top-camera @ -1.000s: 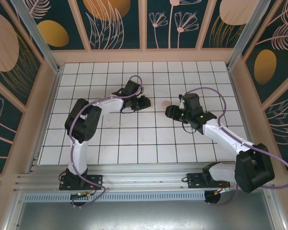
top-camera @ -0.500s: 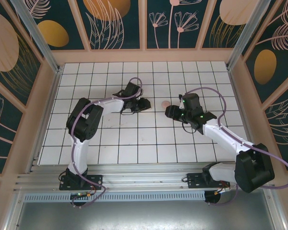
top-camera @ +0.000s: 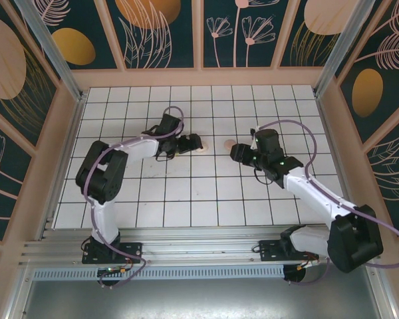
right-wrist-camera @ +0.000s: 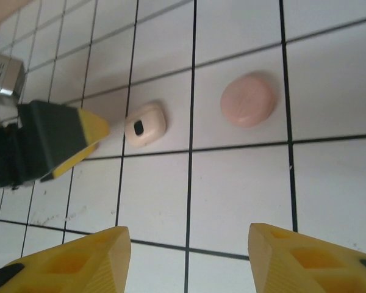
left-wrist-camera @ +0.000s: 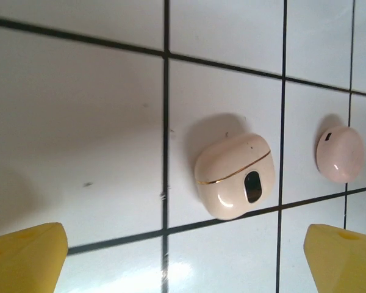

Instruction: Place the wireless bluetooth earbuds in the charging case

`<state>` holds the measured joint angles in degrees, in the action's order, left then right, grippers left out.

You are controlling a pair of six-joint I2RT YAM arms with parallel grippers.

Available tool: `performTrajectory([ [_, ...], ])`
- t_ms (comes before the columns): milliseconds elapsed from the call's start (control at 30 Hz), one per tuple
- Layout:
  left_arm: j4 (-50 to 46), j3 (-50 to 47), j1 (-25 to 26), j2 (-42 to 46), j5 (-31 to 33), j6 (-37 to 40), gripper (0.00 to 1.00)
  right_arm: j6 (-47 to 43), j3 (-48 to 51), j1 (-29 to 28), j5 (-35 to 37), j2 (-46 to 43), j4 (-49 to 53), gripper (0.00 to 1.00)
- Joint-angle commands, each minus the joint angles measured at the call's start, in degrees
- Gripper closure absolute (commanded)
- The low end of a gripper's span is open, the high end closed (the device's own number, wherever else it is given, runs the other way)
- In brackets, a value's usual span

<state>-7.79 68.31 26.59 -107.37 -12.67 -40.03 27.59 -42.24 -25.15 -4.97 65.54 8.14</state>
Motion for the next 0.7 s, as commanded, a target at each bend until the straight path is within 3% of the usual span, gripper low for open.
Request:
performTrajectory([
  [0, -1.4, -3.3, -1.6, 8.3, 7.3, 3.1, 0.01, -1.1, 3.7, 2.0, 9.3, -5.5, -4.9, 0.31],
  [33, -1.3, -4.4, -2.2, 10.9, 9.0, 3.9, 0.01, -1.0, 4.9, 2.7, 11.2, -6.9, -5.8, 0.02],
  [233, 7.7, -18.4, -7.5, 32.5, 27.5, 6.8, 0.01, -3.5, 14.0, 9.1, 17.9, -13.9, -16.8, 0.01],
  [400, 21.5, -33.4, -8.8, 47.4, 48.5, 14.9, 0.01, -5.9, 19.3, 17.1, 16.1, -10.6, -26.3, 0.01],
  [600, 37.5, -46.5, -11.8, 49.5, 56.6, 23.3, 0.01, -11.7, 20.7, 22.8, 15.0, -1.6, -35.3, 0.01],
  [667, 46.9, -51.9, -13.6, 47.9, 57.2, 24.6, 0.01, -14.5, 19.2, 23.5, 14.4, 1.9, -38.0, 0.01],
])
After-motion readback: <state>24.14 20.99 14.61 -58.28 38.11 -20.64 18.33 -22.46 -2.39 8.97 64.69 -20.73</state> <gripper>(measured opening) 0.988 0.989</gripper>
